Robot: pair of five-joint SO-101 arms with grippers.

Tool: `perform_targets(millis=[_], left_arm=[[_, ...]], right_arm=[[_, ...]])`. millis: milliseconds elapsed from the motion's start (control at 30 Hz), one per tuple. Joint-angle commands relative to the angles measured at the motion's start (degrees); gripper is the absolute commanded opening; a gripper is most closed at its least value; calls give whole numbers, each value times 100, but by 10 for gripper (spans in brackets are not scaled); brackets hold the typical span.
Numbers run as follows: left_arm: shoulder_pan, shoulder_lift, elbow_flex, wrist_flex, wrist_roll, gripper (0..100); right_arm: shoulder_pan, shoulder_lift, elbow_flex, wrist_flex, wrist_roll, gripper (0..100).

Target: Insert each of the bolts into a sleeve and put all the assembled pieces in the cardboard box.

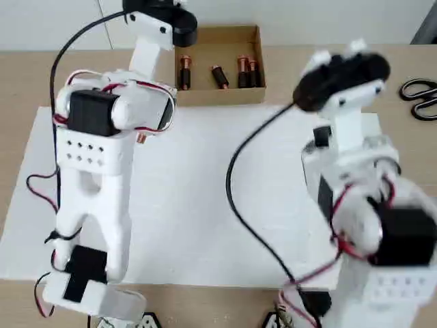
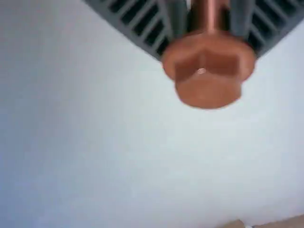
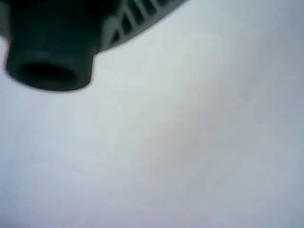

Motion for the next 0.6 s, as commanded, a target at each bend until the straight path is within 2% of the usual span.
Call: perform_targets(millis=[0,267,333,433,567], left_arm=[[-44,-738,303,53,519,6],[123,-1248,1402,-70,695,6],[149,-1248,1596,-141,967,6],[141,-1240,1701,-369,1398,6],[149,-1275,1719,-791,1468,6]], right_arm=[[31,-1270,914,-251,-18,3],[22,-2668,4246,-2695,-18,3],[13,-2791,4905,-3310,-18,3],[31,-2800,5424,-3785,-18,3],[-13,-2853,5802,-4426,-229,3]])
